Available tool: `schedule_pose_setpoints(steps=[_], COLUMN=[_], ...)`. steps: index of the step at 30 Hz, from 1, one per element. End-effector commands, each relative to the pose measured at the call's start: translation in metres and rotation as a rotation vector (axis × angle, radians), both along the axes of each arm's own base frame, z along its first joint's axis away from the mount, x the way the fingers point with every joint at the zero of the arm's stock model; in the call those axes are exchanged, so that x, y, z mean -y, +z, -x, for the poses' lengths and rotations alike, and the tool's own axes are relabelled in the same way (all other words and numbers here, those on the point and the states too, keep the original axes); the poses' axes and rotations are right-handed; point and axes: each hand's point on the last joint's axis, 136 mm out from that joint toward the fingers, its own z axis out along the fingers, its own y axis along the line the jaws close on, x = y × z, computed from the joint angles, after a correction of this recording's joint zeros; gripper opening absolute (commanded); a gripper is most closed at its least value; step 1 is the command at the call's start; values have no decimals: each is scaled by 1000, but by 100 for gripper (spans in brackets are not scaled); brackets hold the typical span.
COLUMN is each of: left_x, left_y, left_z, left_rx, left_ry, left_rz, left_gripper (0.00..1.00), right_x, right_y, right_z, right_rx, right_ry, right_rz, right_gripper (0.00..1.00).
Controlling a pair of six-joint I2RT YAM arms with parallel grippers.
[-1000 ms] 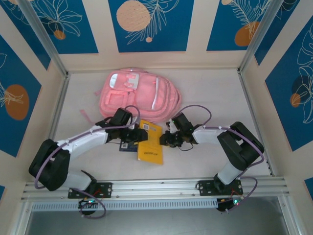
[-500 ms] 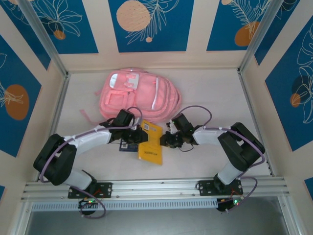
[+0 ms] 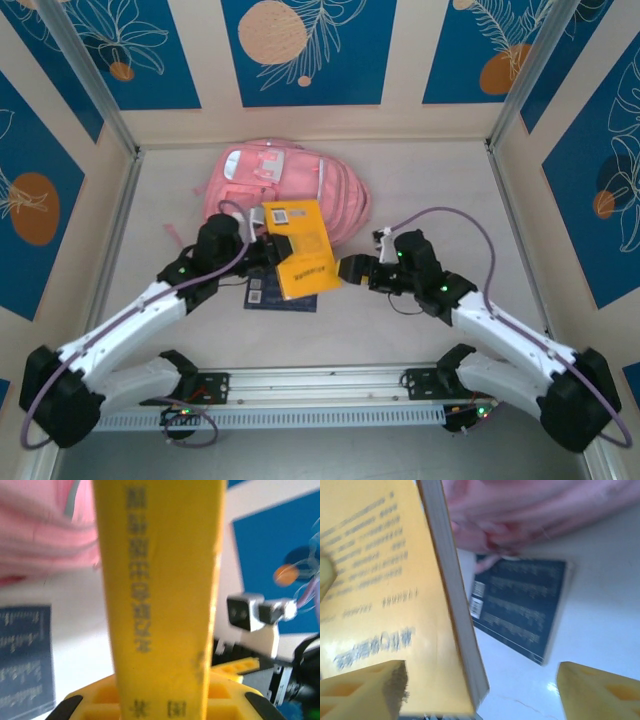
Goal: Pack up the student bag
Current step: Pick up the book from the bottom-center of the table, then pass the book.
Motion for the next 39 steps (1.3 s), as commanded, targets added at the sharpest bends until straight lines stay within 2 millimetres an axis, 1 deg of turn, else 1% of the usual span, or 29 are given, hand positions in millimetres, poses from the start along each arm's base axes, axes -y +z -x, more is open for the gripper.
schedule_pose_setpoints(steps=[1, 3, 5, 6, 9, 12, 14, 16, 20, 23, 25, 28, 33, 36, 39], left_x=[-30, -44, -47, -45, -34, -26, -23, -22, -17, -14, -13, -8, 0, 3, 5], left_y=[58, 67, 74, 76, 83, 91, 97, 101, 104, 104, 103, 100, 83, 77, 73], left_z=[-22, -27, -30, -31, -35, -35, -34, -33, -32, -31, -30, -29, -30, -29, -29], left_rx=[114, 116, 112, 108, 84, 86, 94, 101, 99, 97, 99, 95, 76, 63, 58], left_ry=[273, 381, 430, 432, 418, 404, 403, 404, 394, 388, 384, 377, 376, 374, 373], left_rz=[236, 314, 366, 381, 452, 493, 500, 510, 524, 523, 522, 516, 488, 482, 466], left_gripper=[0, 0, 0, 0, 0, 0, 0, 0, 0, 0, 0, 0, 0, 0, 0], right_x=[2, 0, -3, -5, -20, -33, -36, -37, -37, -38, -38, -41, -49, -49, -45], right_y=[41, 61, 80, 86, 108, 120, 124, 122, 110, 101, 100, 106, 120, 124, 123], right_z=[-5, -8, -14, -17, -22, -29, -35, -40, -48, -50, -50, -49, -49, -50, -52], right_rx=[60, 83, 92, 91, 97, 61, 31, 5, -53, -76, -62, -23, 33, 48, 55], right_ry=[-53, -78, -110, -123, -100, -104, -130, -164, -235, -268, -290, -293, -262, -264, -290], right_rz=[-137, -251, -369, -413, -511, -547, -587, -612, -631, -651, -668, -680, -713, -716, -701], right_gripper=[86, 90, 91, 91, 91, 91, 92, 92, 92, 90, 86, 79, 65, 53, 38])
